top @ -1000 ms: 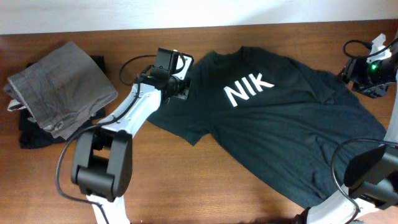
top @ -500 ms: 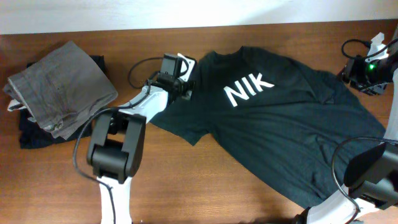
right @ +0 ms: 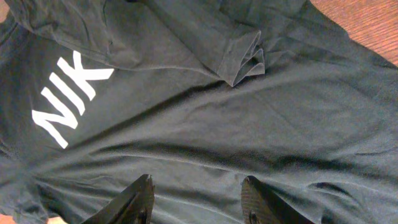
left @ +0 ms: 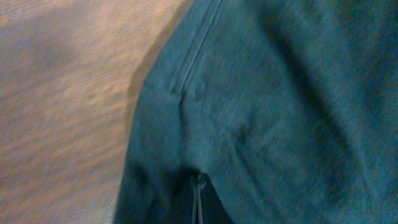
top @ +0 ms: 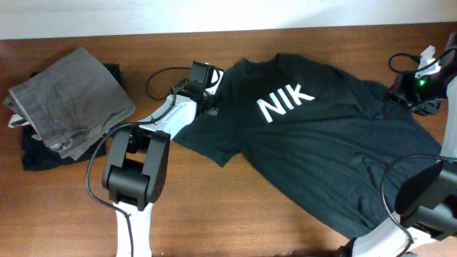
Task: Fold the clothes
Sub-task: 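Reach the right gripper to the shirt's right shoulder and grasp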
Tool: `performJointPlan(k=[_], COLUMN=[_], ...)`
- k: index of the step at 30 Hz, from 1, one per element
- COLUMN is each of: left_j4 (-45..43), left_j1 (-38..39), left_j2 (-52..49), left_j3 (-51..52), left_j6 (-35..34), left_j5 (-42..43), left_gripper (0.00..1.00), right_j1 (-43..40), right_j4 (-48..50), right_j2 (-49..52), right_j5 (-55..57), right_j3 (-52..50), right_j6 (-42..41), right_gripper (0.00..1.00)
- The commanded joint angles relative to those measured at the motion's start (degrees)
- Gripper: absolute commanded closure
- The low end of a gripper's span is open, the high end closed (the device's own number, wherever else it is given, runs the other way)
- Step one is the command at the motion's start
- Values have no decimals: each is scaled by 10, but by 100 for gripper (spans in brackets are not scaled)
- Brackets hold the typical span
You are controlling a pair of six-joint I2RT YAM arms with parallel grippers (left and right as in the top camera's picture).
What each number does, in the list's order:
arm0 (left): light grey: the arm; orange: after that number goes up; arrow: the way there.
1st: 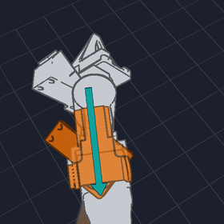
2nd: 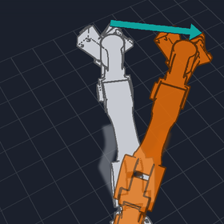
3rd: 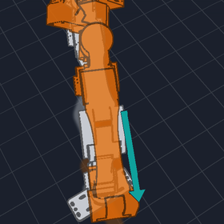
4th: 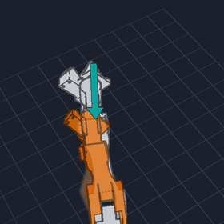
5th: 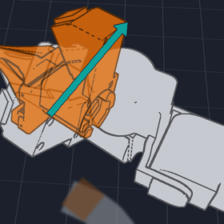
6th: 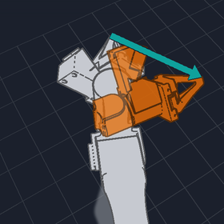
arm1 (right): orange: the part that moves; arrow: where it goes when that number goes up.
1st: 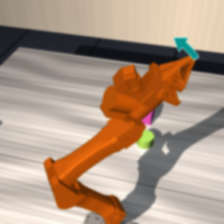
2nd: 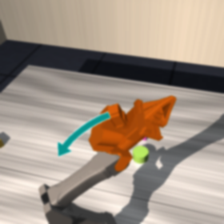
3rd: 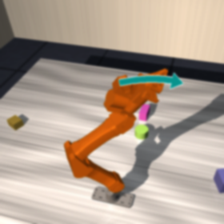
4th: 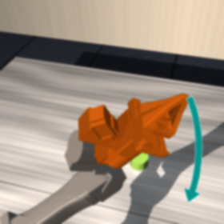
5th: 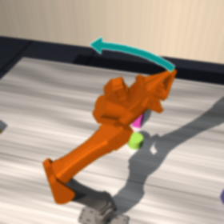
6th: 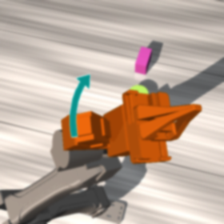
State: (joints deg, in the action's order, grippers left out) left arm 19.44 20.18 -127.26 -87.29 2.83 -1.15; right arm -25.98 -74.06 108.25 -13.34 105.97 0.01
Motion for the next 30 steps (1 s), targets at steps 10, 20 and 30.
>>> performJointPlan(k=[10,20,30], left_j4=[141,183,153], left_j1=[-19,-19,-18], left_j2=[5,49,125], left_j3=[32,31,-5], left_j6=[-37,-74,-74], left_j5=[-92,-91,-7], left_gripper=[100,100,100], right_j1=[21,55,69], right_j4=[23,122,189], right_j2=[-1,-1,-1], right_j5=[6,3,3], right_j3=[-30,-117,-158], right_j6=[2,2,2], right_gripper=[50,49,49])
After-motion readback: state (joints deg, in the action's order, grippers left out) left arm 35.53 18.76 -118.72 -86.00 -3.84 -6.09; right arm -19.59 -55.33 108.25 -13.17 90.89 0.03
